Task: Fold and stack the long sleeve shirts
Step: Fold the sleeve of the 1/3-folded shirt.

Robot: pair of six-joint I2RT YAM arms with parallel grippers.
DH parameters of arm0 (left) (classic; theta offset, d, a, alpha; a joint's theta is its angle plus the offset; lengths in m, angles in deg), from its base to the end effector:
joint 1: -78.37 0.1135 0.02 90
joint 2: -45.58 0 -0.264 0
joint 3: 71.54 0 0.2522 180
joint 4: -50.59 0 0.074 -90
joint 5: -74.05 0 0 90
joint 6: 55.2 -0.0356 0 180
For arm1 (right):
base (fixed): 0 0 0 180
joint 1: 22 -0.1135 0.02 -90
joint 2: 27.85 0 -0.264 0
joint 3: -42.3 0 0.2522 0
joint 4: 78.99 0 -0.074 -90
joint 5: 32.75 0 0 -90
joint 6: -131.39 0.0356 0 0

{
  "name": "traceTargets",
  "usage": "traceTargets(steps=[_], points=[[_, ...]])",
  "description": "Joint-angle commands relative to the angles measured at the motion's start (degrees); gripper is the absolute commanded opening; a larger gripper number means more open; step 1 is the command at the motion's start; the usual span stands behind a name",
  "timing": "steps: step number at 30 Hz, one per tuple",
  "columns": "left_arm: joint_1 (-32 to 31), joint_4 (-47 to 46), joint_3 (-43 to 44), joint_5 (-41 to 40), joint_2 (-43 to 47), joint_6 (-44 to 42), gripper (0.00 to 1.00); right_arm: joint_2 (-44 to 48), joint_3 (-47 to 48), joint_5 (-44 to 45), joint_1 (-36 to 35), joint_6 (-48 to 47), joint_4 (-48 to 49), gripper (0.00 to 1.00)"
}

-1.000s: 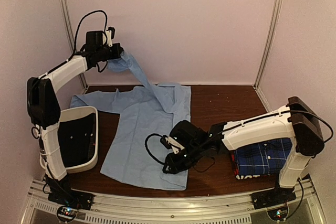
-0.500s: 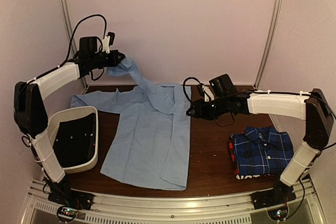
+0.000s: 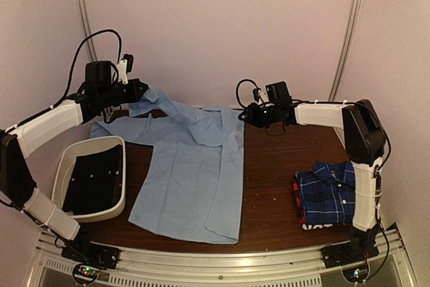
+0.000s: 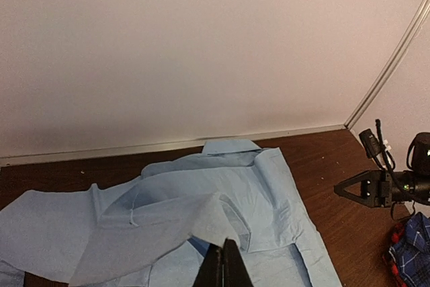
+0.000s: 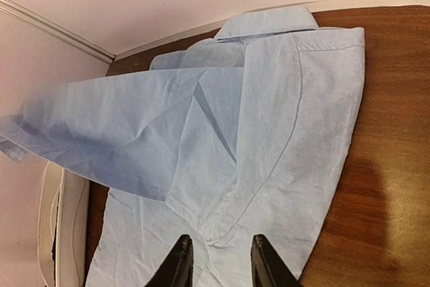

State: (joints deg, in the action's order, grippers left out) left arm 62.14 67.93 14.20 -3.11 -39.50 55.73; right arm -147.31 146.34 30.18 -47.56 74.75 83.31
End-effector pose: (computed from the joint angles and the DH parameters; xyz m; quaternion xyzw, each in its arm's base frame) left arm 0.3374 -0.1064 0.3482 0.0340 0.7992 -0.2741 0.5338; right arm 0.4274 0.2224 0.2186 -0.0531 0.8605 0.4069 0.3019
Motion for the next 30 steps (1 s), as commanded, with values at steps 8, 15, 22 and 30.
traceTargets(steps=[8,15,22,30], points=[[-0.1,2.1,-8.9,-8.4,9.2,3.6,0.0,-13.8,11.0,-9.4,-0.2,6.7,10.1,0.27],[-0.6,2.3,-5.9,-2.6,6.8,2.3,0.0,-17.9,10.6,-12.2,-0.8,10.5,14.8,0.23],[-4.7,3.4,-0.4,3.0,2.8,-2.2,0.0,-19.9,9.2,-10.8,-2.2,10.4,15.1,0.23],[-12.7,6.3,4.7,12.9,-2.7,-7.6,0.0,-24.2,13.9,-6.6,-2.2,10.1,9.8,0.2]])
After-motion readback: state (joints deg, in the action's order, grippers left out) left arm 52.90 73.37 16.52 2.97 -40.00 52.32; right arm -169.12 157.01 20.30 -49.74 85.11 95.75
